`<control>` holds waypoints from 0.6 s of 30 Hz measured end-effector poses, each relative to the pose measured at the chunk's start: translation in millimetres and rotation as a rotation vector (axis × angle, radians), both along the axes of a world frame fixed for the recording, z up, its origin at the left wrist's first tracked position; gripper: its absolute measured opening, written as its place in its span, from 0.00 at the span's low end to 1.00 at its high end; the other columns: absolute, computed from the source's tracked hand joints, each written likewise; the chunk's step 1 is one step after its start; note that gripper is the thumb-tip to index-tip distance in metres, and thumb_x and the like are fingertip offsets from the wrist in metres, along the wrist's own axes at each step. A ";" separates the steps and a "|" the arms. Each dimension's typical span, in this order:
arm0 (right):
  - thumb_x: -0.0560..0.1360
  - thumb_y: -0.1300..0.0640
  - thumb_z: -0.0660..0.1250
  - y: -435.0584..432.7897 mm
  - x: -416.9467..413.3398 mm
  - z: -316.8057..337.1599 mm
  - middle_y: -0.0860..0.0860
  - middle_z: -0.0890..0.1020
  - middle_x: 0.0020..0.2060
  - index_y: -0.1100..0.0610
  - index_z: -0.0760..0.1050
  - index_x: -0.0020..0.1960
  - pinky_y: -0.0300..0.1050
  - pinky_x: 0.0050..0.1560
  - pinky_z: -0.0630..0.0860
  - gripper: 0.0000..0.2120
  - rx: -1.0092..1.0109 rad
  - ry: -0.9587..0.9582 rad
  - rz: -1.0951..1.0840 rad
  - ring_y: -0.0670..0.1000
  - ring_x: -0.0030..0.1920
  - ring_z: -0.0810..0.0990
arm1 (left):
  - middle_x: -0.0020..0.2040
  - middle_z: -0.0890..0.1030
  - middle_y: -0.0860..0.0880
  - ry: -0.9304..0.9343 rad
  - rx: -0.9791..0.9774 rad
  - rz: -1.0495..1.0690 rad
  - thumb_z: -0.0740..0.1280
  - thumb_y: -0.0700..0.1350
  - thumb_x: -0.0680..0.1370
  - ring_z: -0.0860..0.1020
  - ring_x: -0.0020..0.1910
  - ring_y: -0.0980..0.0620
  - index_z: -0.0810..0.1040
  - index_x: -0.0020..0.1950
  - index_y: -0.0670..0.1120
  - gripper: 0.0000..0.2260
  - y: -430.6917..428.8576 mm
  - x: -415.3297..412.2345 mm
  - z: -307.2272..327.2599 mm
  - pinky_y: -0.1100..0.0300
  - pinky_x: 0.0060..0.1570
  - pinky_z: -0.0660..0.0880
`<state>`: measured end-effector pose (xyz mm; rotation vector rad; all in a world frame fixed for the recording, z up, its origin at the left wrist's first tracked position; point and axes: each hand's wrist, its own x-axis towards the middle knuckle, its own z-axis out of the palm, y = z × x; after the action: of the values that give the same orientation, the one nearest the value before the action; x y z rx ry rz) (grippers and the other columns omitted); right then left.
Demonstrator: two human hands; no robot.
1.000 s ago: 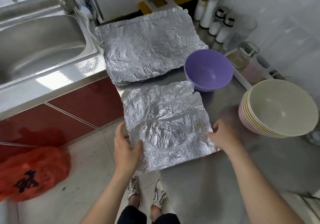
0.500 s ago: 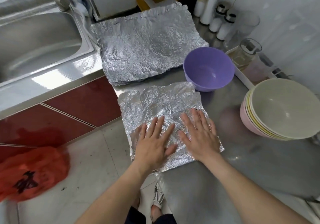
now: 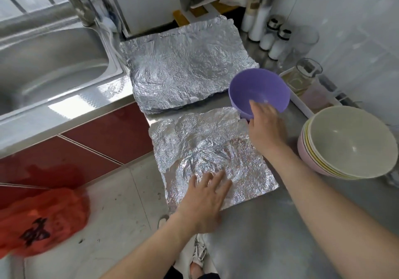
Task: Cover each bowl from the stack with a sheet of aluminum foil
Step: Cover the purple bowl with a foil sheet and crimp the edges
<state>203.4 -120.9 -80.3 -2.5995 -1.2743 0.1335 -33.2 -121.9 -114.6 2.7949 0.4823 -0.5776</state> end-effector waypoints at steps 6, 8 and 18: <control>0.77 0.62 0.62 -9.3 4.5 -6.2 0.60 0.81 0.39 0.61 0.76 0.40 0.51 0.37 0.70 0.09 0.034 -0.027 0.002 0.62 0.46 0.75 | 0.79 0.50 0.45 -0.002 0.142 0.142 0.61 0.46 0.80 0.55 0.76 0.39 0.47 0.78 0.47 0.32 7.6 -11.1 -7.1 0.36 0.73 0.54; 0.76 0.59 0.65 -16.4 2.8 -5.9 0.61 0.80 0.37 0.60 0.73 0.35 0.47 0.37 0.63 0.12 0.082 -0.005 -0.010 0.62 0.45 0.75 | 0.76 0.62 0.46 -0.089 0.124 0.200 0.63 0.46 0.79 0.64 0.73 0.42 0.61 0.75 0.47 0.25 16.0 -18.0 -5.2 0.39 0.72 0.58; 0.68 0.64 0.74 -36.3 -21.1 -9.1 0.61 0.81 0.38 0.61 0.82 0.37 0.50 0.42 0.75 0.02 0.077 0.059 0.140 0.62 0.45 0.79 | 0.33 0.79 0.47 -0.973 0.285 0.834 0.61 0.45 0.81 0.79 0.32 0.41 0.78 0.50 0.46 0.07 86.3 -73.0 135.5 0.57 0.31 0.70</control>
<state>182.4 -157.2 -89.3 -2.4238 -1.4115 0.1810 -106.2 -35.7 20.9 2.3374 1.3802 1.0104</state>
